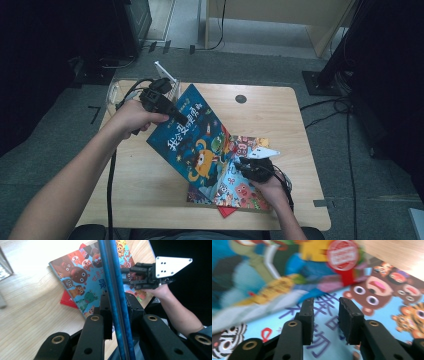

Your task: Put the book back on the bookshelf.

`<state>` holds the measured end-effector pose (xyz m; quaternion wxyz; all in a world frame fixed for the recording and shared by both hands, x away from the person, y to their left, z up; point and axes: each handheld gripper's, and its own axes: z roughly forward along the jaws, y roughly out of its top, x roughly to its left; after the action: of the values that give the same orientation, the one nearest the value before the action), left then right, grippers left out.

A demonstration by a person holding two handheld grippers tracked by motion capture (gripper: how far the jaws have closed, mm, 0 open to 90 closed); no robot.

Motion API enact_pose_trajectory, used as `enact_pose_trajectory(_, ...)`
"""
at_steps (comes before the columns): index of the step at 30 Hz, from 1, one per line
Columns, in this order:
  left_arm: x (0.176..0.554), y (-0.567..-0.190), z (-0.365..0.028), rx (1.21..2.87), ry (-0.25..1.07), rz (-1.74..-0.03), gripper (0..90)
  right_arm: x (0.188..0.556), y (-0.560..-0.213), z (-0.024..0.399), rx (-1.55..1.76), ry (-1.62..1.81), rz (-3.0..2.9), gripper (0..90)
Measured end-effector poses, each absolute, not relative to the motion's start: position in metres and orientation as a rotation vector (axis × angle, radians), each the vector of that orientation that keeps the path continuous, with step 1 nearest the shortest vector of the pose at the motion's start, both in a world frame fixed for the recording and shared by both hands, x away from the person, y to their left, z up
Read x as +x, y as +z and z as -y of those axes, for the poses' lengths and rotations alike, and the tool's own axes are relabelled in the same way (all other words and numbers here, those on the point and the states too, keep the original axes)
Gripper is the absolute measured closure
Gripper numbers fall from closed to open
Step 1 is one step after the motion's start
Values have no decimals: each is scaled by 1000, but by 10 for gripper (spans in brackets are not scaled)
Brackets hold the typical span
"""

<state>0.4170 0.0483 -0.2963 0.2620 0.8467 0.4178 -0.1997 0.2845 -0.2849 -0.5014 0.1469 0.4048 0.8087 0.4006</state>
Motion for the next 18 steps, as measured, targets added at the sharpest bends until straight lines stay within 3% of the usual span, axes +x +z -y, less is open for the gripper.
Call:
enact_pose_trajectory(7,410,-279,-57,2327,-514,-1116,828,284,-500,292,1164,1152,-2264,554)
enact_pose_trajectory(18,395,-255,-72,2337,-419,-1090,811,289,-501,288,1134,1155,-2274,537)
